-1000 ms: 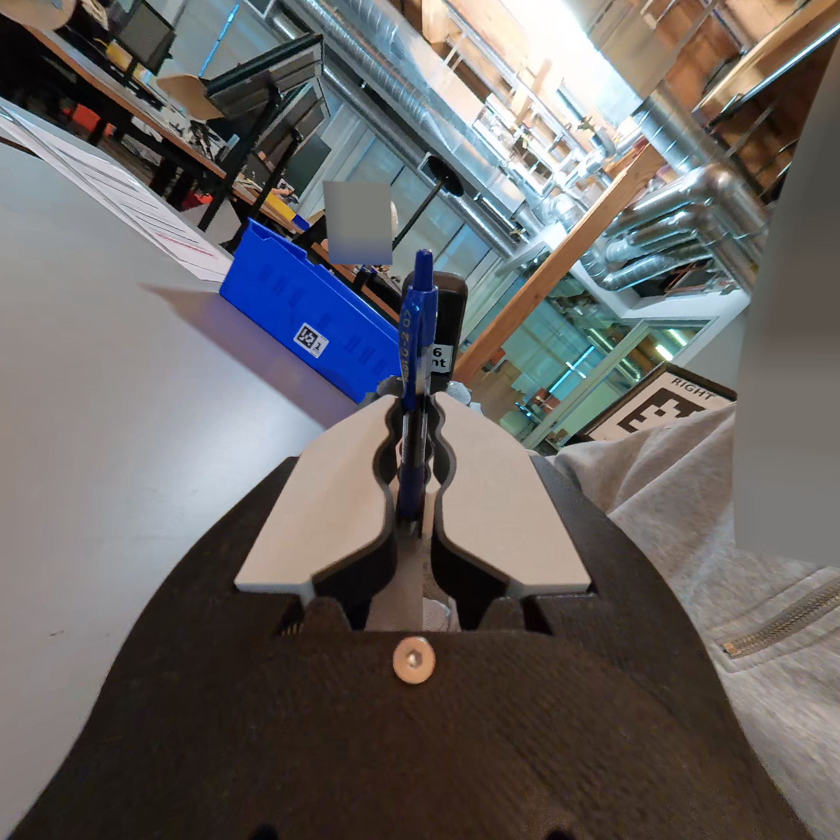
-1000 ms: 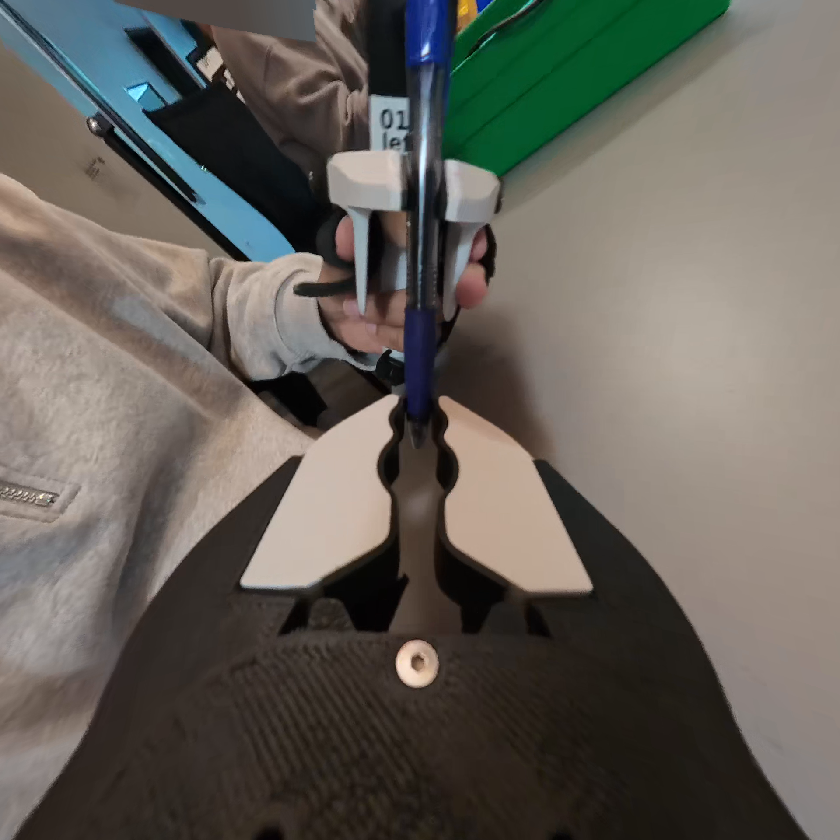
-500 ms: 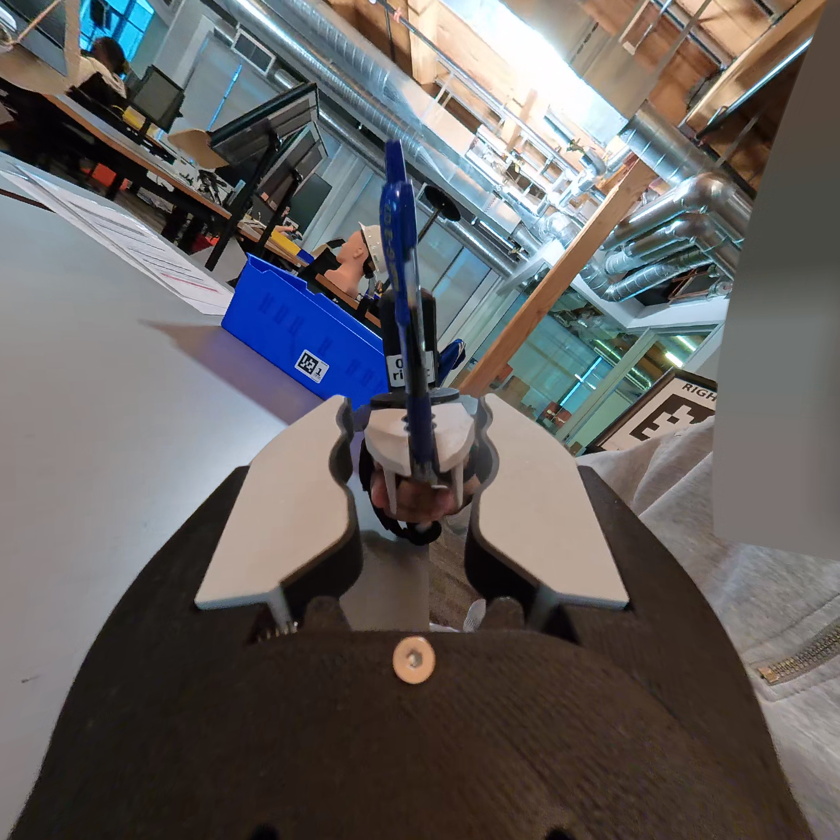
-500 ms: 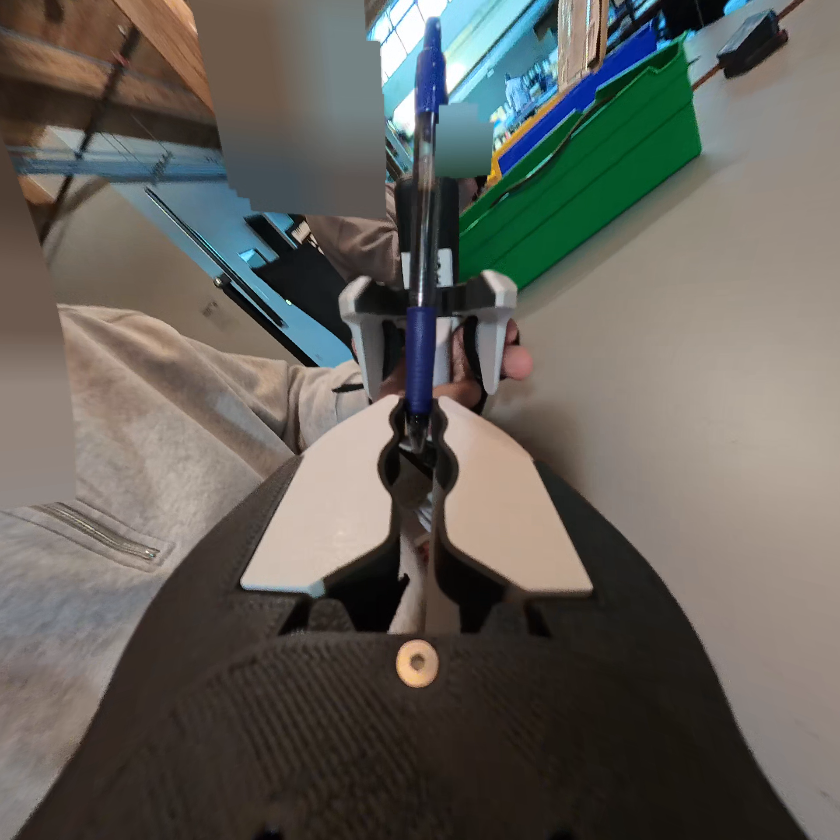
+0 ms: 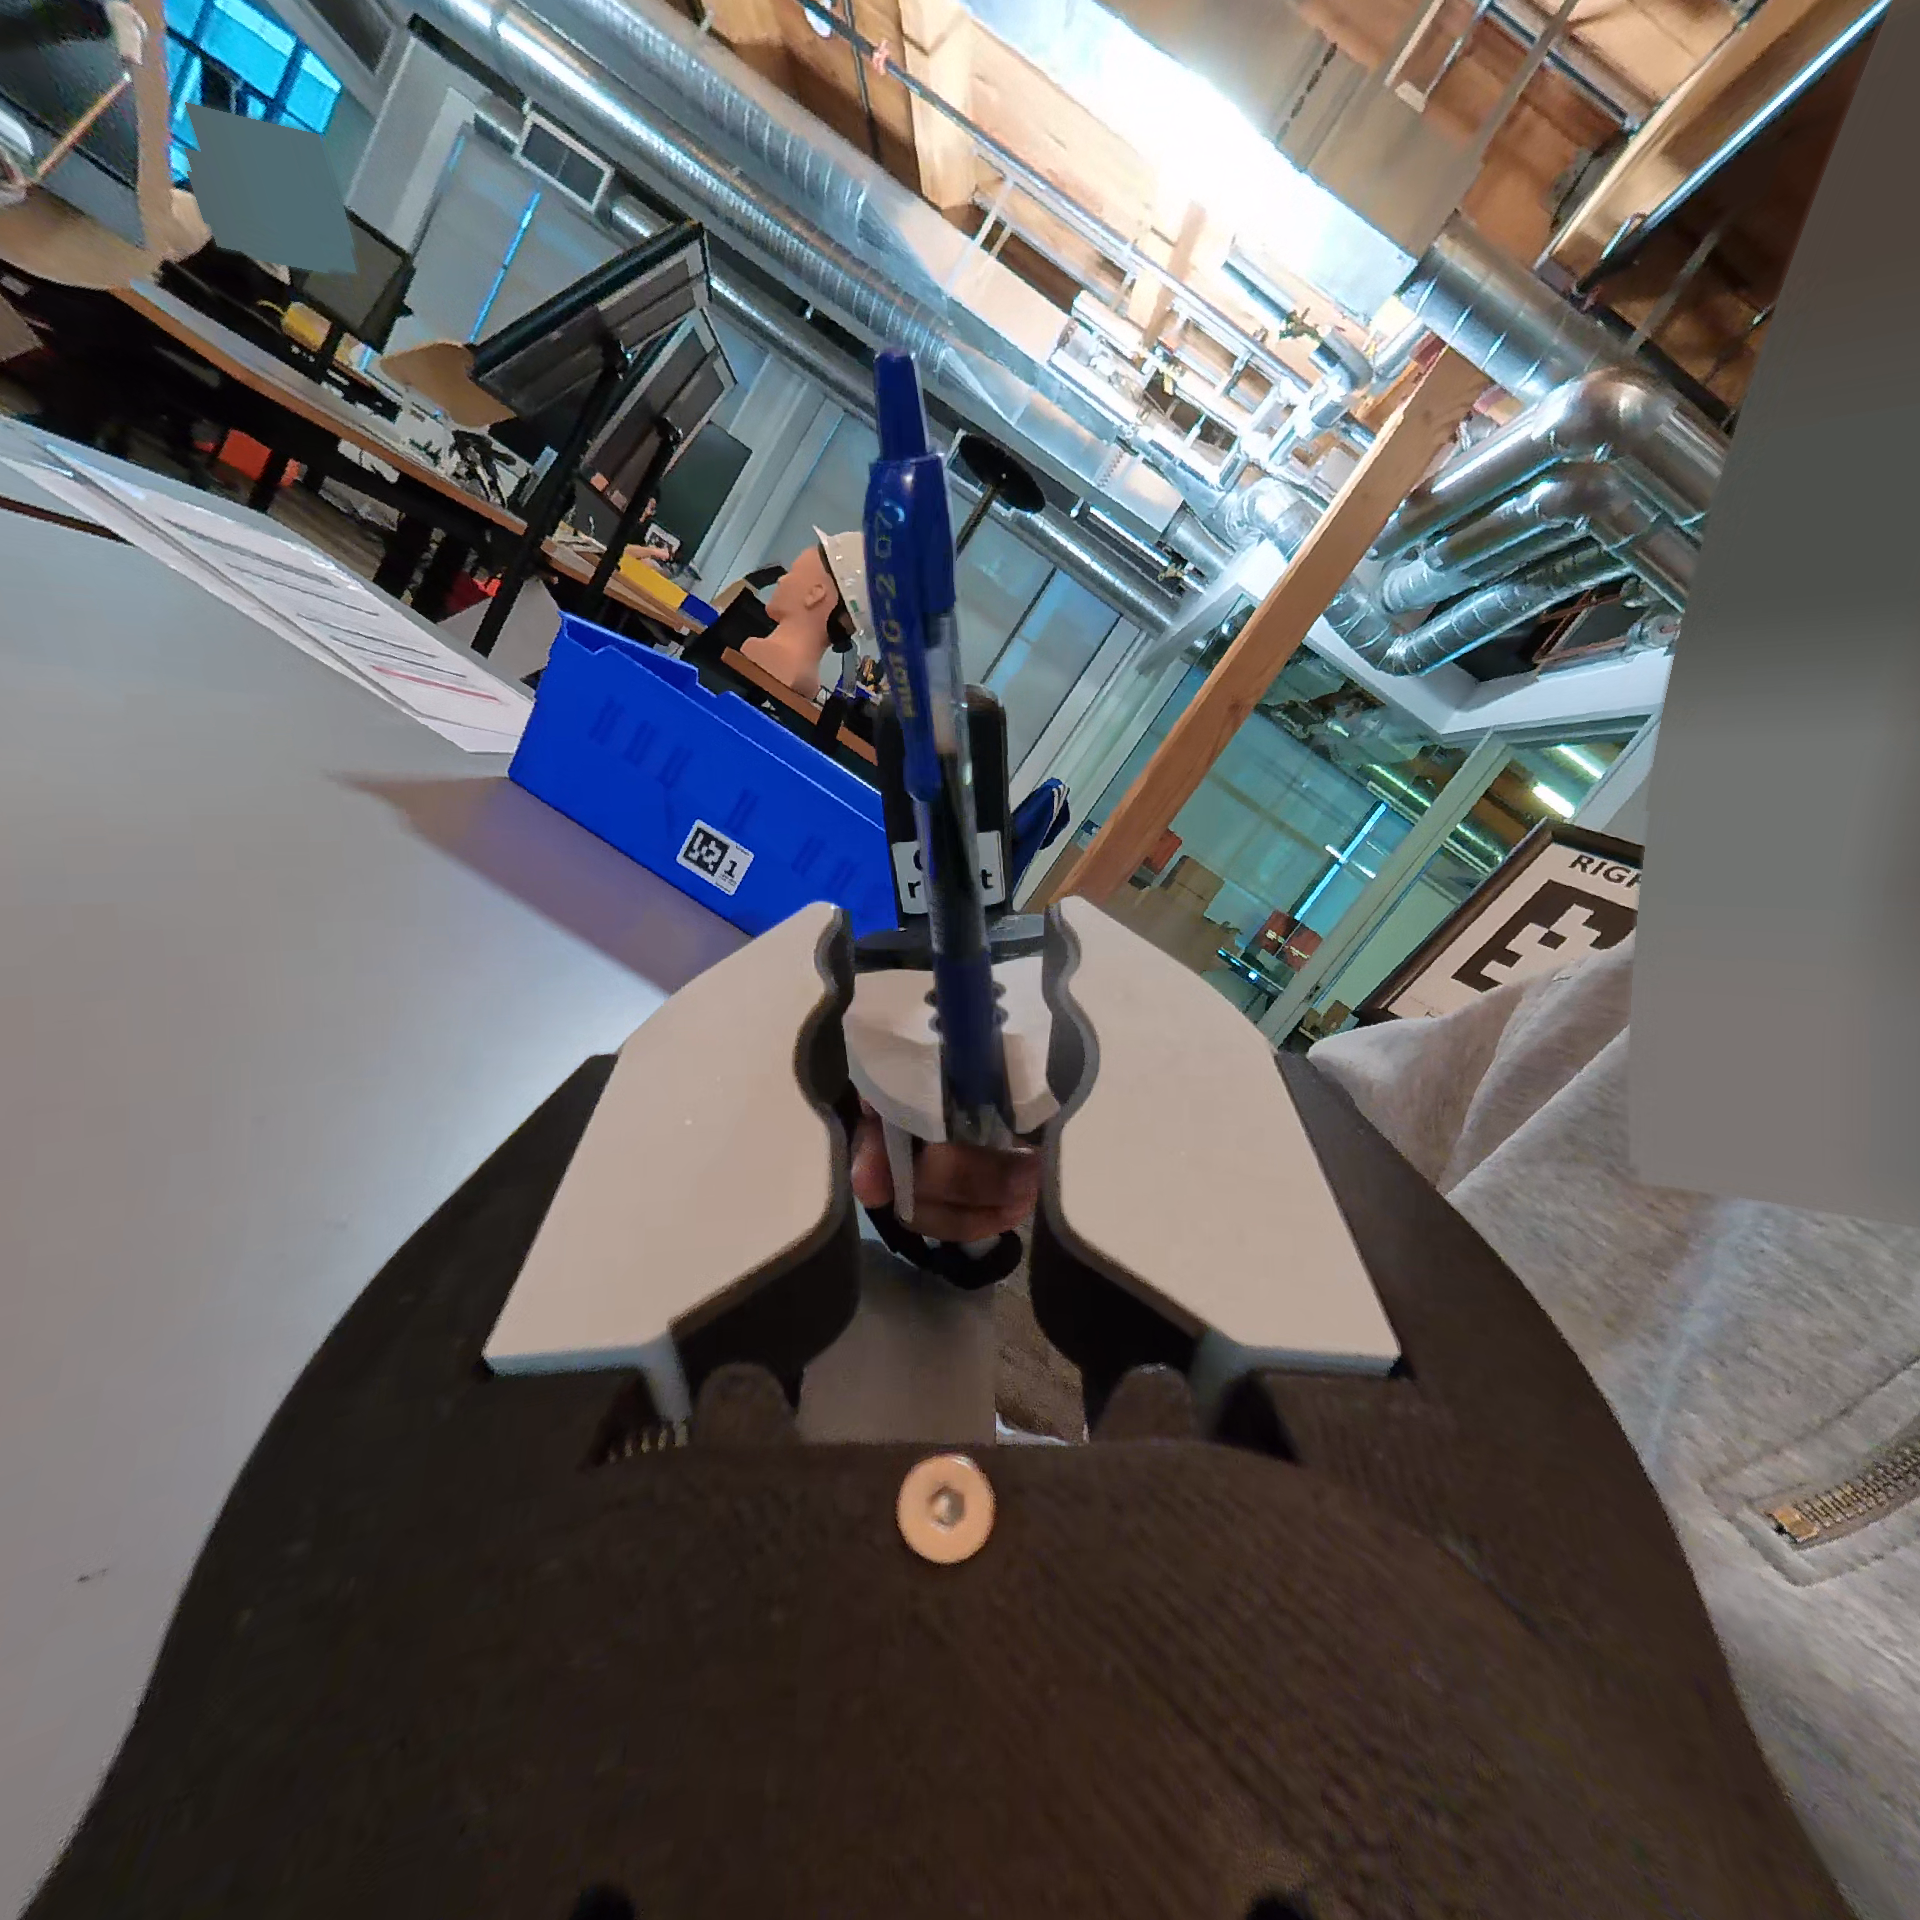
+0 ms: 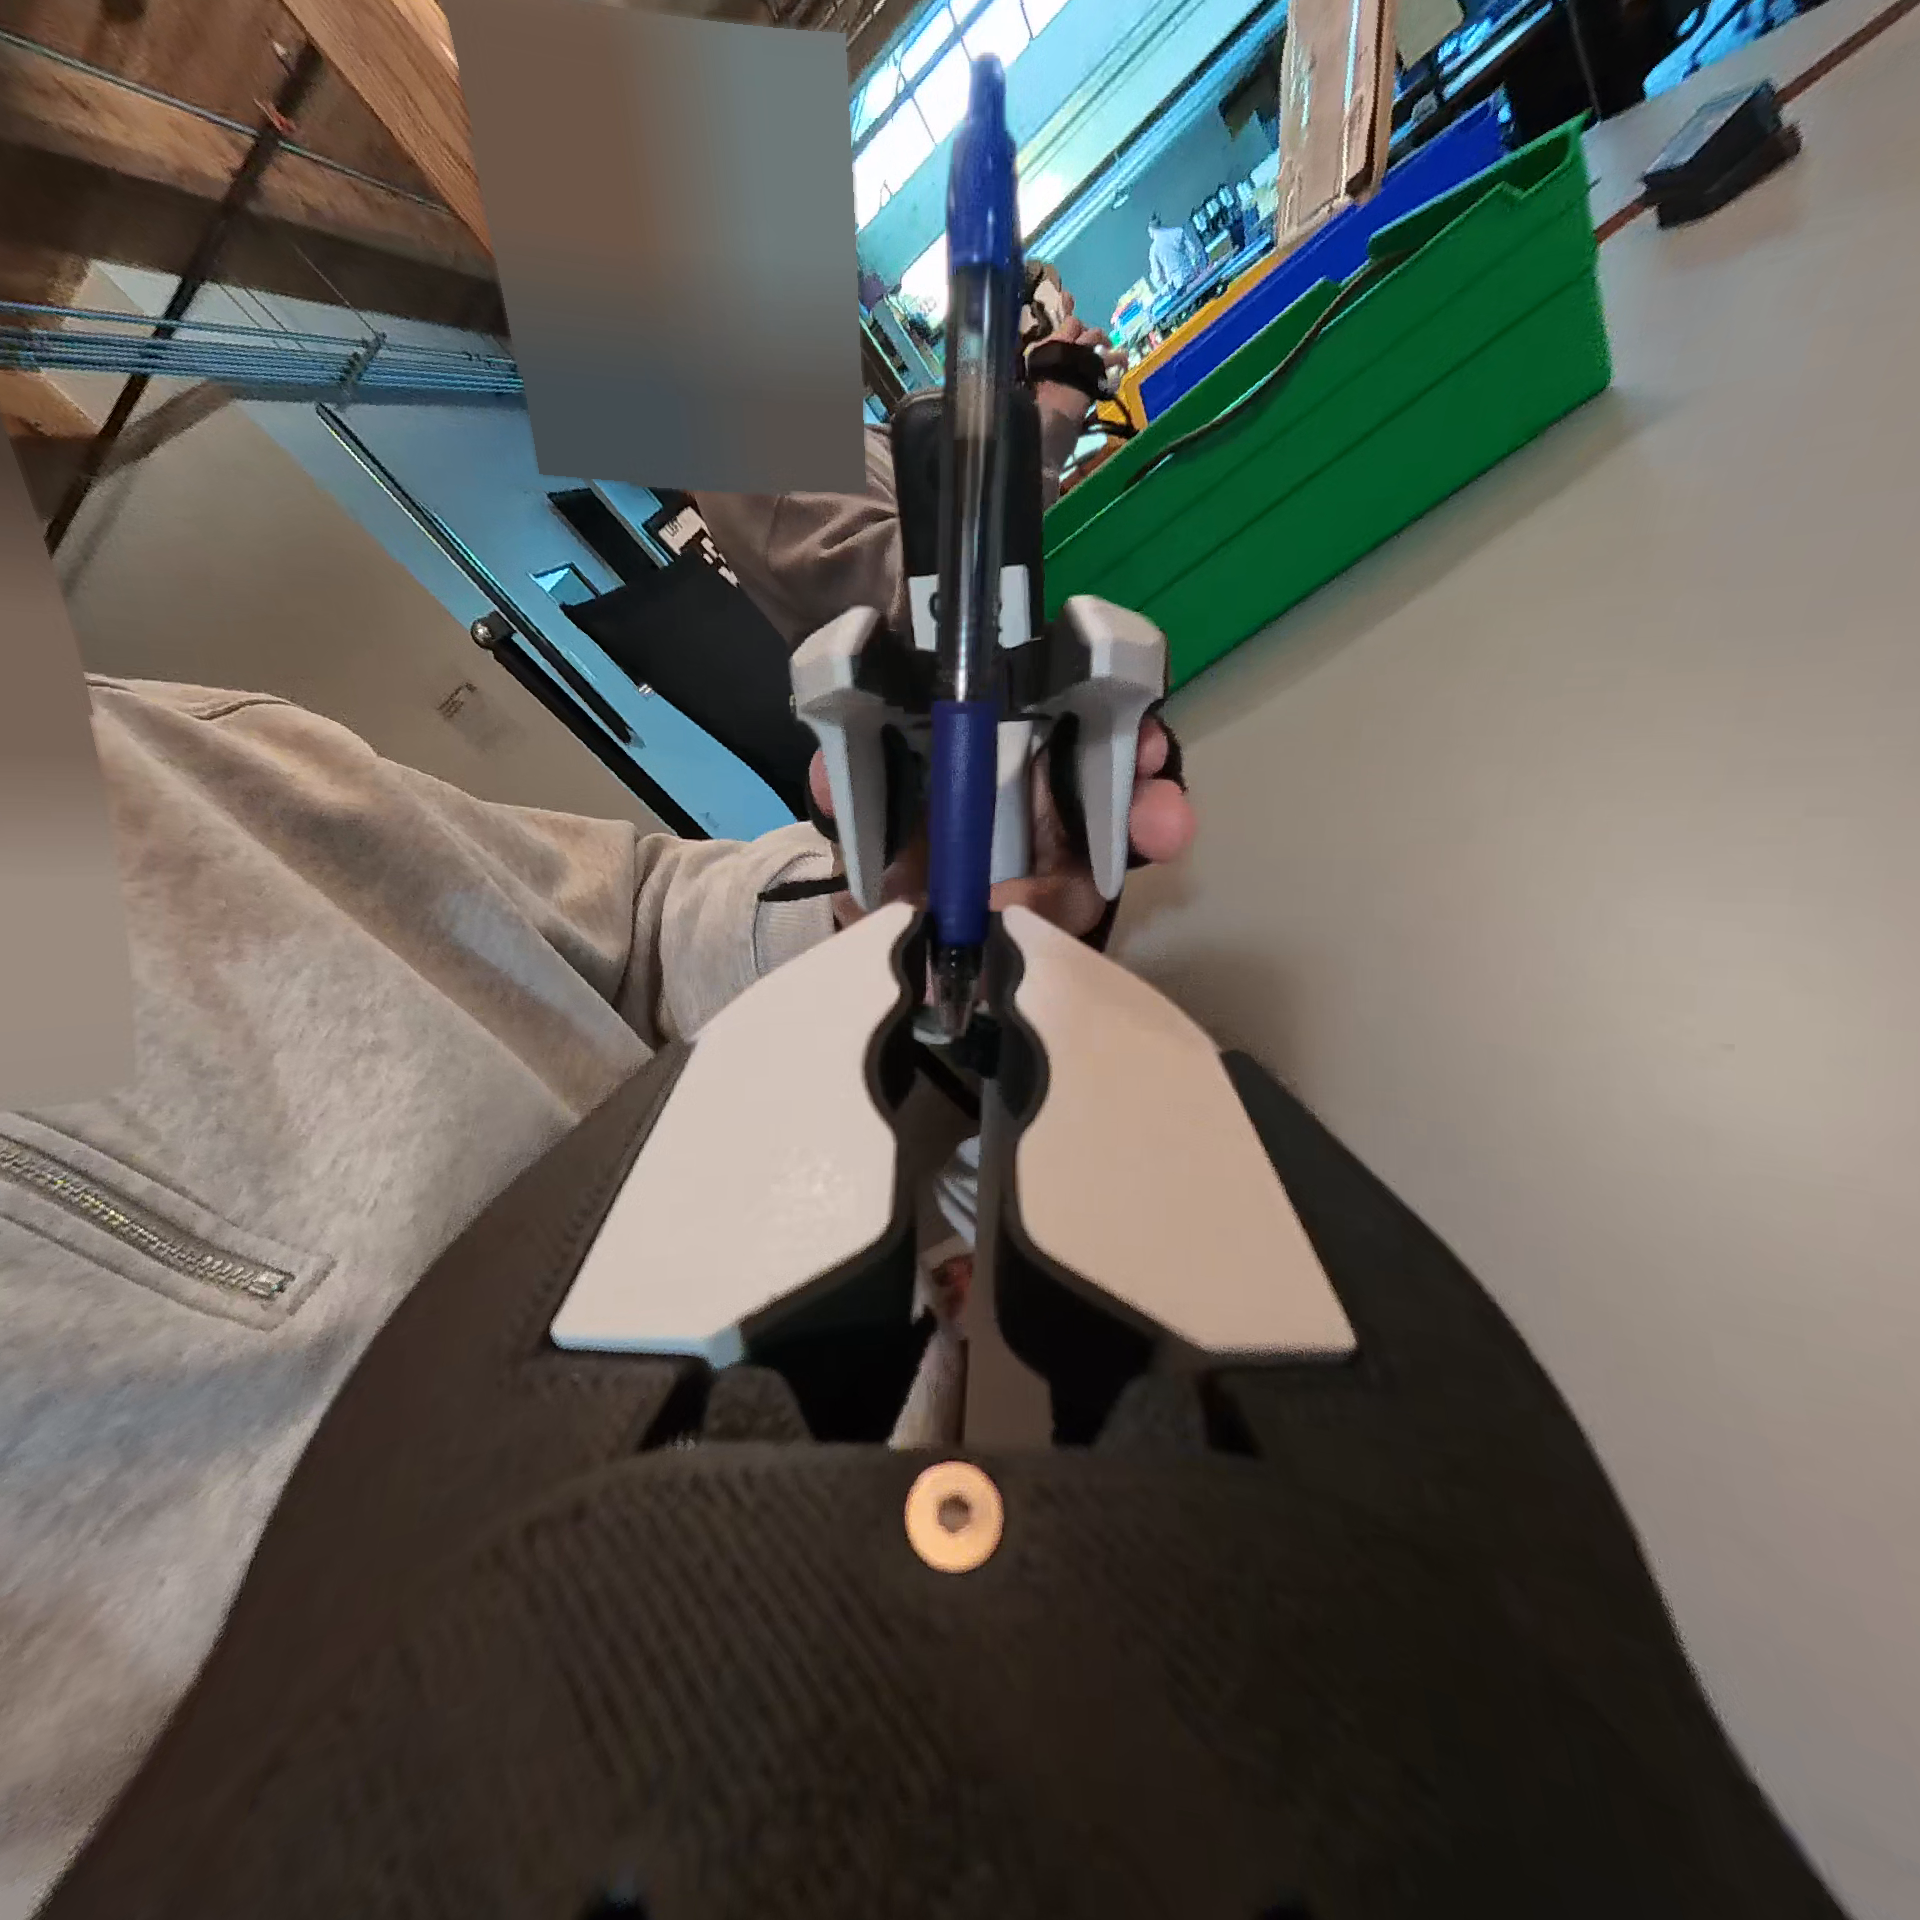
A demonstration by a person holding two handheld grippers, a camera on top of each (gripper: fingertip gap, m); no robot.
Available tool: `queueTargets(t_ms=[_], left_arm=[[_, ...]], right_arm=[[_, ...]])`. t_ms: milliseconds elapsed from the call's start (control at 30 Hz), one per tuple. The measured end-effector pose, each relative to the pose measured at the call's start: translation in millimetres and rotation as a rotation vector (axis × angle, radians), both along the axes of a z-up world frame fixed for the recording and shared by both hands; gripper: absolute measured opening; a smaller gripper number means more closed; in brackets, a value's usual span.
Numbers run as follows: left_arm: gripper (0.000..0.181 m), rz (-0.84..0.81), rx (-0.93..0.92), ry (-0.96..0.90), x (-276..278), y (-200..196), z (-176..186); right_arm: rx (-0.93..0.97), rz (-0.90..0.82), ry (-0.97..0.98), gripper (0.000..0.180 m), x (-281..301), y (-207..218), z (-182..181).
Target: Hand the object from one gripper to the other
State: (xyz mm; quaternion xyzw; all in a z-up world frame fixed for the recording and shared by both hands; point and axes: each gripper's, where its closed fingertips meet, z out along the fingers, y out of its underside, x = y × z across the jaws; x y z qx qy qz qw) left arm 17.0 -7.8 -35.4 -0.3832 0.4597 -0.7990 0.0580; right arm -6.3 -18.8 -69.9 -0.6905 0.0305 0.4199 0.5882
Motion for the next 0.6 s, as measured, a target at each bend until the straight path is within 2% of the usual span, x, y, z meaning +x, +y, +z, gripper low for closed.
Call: queueTargets(t_ms=[167, 300, 600], left_arm=[[0.012, -0.105, 0.020, 0.035, -5.4, -15.8, -7.1], [0.012, -0.061, 0.074, 0.011, -4.3, -15.9, -6.9], [0.011, -0.113, 0.072, 0.016, -9.1, -28.4, -6.3]], right_arm=[[0.011, -0.014, 0.053, 0.011, -2.1, 2.8, 4.3], [0.019, -0.021, 0.065, 0.011, 0.4, 2.5, 5.3], [-0.011, 0.032, -0.060, 0.011, -20.6, 5.0, -6.0]])
